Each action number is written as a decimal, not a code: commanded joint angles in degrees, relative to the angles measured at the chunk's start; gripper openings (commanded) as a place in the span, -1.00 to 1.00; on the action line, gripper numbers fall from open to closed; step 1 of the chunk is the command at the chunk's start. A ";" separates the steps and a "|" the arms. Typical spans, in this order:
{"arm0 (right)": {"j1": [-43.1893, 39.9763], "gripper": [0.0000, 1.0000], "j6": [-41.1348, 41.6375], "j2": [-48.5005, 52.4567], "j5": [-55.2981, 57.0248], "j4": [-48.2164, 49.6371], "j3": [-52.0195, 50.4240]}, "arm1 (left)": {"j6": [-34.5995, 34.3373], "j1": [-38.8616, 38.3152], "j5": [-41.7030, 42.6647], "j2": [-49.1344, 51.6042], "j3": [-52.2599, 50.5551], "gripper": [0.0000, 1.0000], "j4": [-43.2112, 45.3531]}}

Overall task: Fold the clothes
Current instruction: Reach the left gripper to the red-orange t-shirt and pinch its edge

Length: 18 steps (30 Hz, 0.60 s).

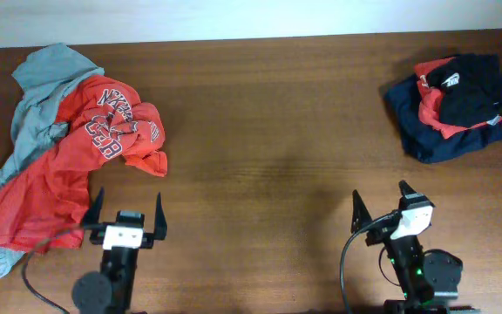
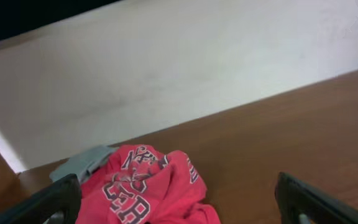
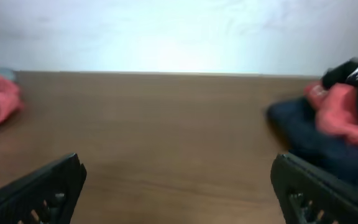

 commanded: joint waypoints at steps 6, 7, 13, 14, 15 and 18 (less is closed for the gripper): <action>0.44 0.97 3.41 20.26 -2.67 0.87 13.68 | 4.33 0.24 2.71 28.46 22.58 0.98 -1.18; 0.44 0.97 3.43 22.88 -2.91 0.85 15.37 | 4.44 0.26 3.45 32.04 25.29 0.99 -1.99; 0.44 0.97 3.43 44.57 -6.32 -3.50 31.23 | 8.50 0.46 11.58 53.42 45.31 0.98 -13.77; 0.46 0.97 3.43 48.30 -6.73 -5.79 34.53 | 8.48 0.46 12.68 56.00 47.93 0.98 -15.50; 0.44 0.97 3.43 52.57 -7.45 -8.61 38.45 | 8.44 0.46 14.19 58.64 50.56 0.98 -17.31; 0.44 0.97 3.43 62.36 -10.62 -14.27 47.78 | 8.33 0.46 19.45 63.71 54.80 0.98 -21.46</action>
